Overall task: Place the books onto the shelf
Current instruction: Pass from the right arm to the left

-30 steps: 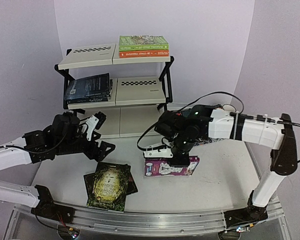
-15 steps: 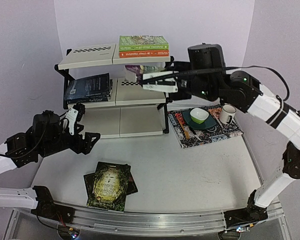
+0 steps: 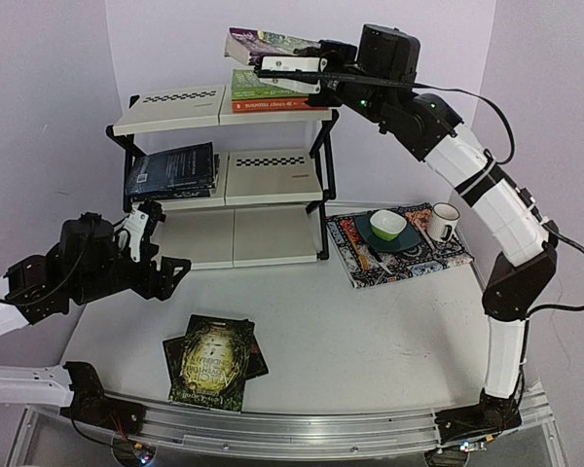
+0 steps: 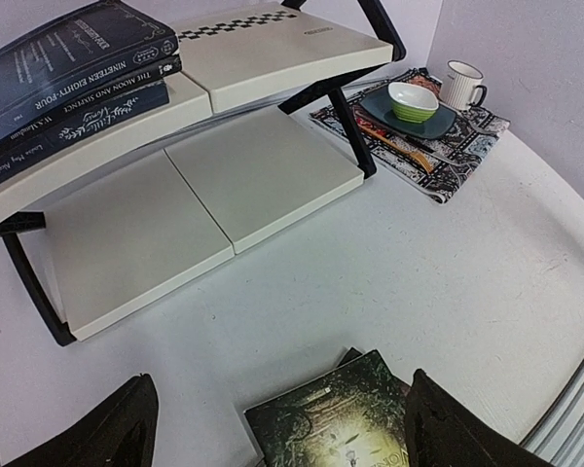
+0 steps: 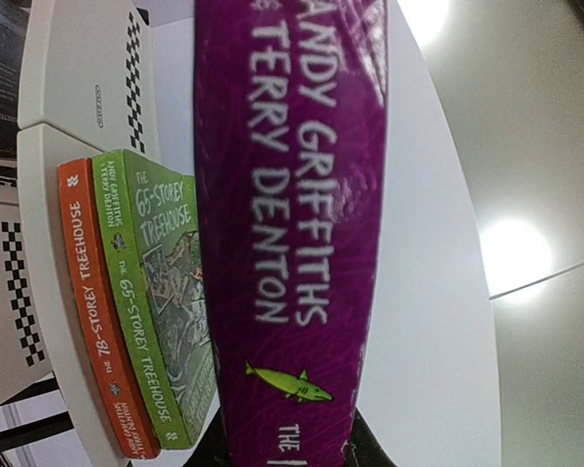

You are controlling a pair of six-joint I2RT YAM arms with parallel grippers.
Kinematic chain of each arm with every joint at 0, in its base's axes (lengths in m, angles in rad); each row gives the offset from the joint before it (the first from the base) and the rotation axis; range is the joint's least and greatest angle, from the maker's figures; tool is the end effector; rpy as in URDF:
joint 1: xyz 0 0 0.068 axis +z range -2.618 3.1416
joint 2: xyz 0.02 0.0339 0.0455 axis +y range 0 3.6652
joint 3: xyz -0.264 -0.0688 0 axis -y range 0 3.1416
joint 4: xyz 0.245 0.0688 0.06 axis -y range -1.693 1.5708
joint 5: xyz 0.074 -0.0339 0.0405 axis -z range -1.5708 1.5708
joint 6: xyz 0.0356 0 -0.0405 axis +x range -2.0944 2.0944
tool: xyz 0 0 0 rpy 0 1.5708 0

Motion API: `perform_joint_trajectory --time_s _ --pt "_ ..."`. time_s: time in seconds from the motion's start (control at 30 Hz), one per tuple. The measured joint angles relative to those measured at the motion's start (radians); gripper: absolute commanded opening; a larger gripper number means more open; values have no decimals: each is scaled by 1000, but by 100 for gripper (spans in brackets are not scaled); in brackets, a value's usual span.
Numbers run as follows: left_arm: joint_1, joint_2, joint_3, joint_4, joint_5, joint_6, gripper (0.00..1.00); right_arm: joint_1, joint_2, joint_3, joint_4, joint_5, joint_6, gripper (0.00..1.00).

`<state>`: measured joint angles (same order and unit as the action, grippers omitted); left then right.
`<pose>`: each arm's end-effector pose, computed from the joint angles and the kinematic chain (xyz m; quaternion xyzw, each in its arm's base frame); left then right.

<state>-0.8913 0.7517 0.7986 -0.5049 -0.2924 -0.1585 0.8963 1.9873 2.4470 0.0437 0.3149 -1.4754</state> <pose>0.1123 -0.1227 0.3174 0.2291 0.8119 -0.1548 0.5141 0.2673 0.3166 0.5694 -0.4150 0.3138 -0.3192 0.7921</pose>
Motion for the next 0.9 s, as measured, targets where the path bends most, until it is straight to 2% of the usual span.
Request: perform_joint_trajectory --time_s 0.2,0.33,0.4,0.47,0.9 --pt "0 0 0 -12 0 0 89 -36 79 138 12 -79 -22 0" --pt "0 21 25 -29 2 0 89 -64 120 156 16 -121 -23 0" --pt "0 42 63 -35 4 1 94 -80 141 156 16 -134 -20 0" --pt "0 71 119 -37 2 0 99 -98 161 156 14 -143 -16 0" --pt "100 399 633 -16 75 -78 99 -163 206 156 12 -165 5 2"
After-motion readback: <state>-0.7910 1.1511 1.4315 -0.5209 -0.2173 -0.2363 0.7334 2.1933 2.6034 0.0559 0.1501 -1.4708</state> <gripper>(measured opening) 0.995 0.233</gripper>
